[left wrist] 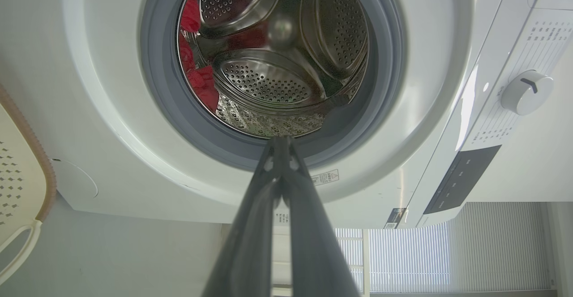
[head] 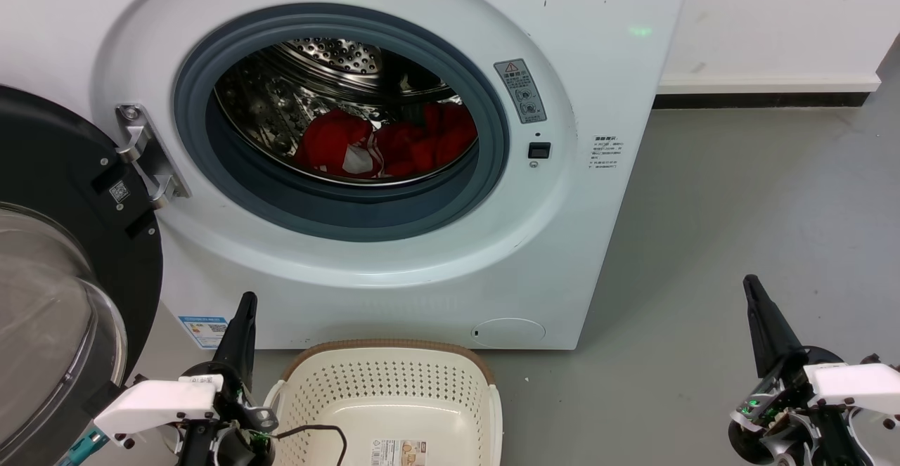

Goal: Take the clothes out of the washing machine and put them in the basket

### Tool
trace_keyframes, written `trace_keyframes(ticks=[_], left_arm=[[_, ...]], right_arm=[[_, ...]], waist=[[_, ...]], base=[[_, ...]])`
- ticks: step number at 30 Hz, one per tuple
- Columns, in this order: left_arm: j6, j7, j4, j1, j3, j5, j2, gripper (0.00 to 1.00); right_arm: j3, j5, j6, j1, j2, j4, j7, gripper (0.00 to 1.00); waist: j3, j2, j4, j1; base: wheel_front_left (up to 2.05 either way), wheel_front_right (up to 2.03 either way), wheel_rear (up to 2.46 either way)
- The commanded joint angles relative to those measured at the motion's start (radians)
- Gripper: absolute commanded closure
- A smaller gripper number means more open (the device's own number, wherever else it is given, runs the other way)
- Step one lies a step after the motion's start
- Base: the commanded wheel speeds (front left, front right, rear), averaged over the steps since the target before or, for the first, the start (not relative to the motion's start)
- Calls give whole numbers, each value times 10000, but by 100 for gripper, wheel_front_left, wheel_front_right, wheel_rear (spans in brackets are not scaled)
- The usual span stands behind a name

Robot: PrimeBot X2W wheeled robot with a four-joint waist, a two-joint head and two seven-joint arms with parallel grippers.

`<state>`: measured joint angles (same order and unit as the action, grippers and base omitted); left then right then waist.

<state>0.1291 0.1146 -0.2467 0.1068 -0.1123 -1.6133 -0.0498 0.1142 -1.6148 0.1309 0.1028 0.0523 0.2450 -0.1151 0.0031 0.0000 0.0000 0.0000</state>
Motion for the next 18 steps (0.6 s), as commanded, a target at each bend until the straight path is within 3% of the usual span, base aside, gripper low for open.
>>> trace_keyframes(ticks=[1,18], left_arm=[[36,19,14,57,-32,6,-9,100],[36,19,14,57,-32,6,-9,100]], right_arm=[[-6,38,-3,120,-37,11,-3,100],[-7,38,-3,120,-37,11,-5,100]], waist=[[0,0,0,0],[0,0,0,0]], base=[[0,0,0],[0,0,0]])
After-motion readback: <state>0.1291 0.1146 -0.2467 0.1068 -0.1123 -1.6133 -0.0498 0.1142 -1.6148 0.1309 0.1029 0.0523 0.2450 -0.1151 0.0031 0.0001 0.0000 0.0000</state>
